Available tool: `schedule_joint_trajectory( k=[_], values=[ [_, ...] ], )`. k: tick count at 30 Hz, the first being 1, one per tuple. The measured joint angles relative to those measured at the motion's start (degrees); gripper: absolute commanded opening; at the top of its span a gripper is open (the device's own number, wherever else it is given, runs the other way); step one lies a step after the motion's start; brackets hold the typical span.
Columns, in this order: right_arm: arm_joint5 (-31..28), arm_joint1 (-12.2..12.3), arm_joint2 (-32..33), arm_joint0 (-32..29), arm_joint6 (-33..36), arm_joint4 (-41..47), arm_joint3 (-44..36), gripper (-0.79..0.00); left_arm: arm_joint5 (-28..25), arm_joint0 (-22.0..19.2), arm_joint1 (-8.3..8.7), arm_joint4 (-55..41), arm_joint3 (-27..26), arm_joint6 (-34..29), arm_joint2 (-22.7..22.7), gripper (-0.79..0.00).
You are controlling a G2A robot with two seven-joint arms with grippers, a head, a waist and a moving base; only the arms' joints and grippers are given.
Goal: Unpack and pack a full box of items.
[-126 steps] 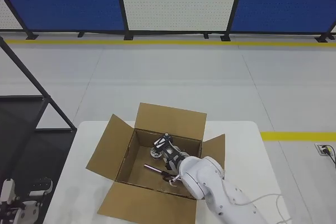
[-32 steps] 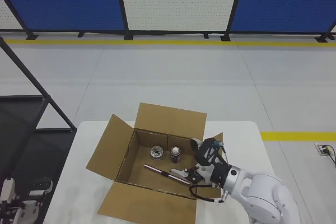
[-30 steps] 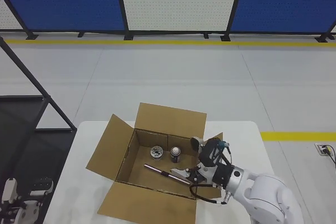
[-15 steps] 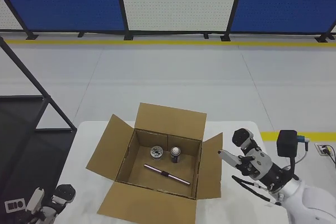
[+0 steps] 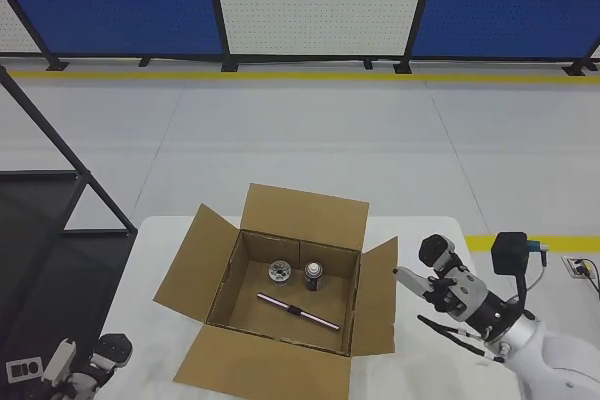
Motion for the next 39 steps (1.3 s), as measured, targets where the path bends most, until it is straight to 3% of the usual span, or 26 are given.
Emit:
schedule_joint_trajectory(
  k=[4,12,16,24,28,32,39],
  values=[
    [1.4,0.4,-0.2,-0.8,2.2,3.6,1.5,0.0,4.0,-1.5,-0.01,-3.1,0.9,2.5,0.6,0.0],
    [7.2,2.1,1.1,0.8,19.2,10.3,5.3,0.0,8.2,-4.0,0.6,-2.1,2.8,-0.1,-0.8,0.0],
    [8.8,2.7,-0.2,1.5,23.8,11.2,6.3,0.0,9.6,-6.0,0.84,-0.7,3.6,0.6,-0.7,0.0],
    [6.5,3.1,-7.1,3.2,22.8,14.9,5.3,0.0,10.4,-6.9,0.95,0.4,3.7,1.0,0.8,0.0],
    [8.6,2.9,-13.1,6.2,20.5,13.2,5.3,0.0,10.2,-6.4,0.92,0.2,3.4,1.2,1.2,0.0],
    [14.5,2.5,-18.7,10.6,18.0,7.5,7.2,0.0,9.6,-5.6,0.82,-0.6,3.4,1.7,1.3,0.0],
    [14.6,2.5,-18.6,10.6,18.0,7.7,7.2,0.0,9.4,-5.0,0.72,-1.0,3.4,2.5,1.3,0.0]
  ],
)
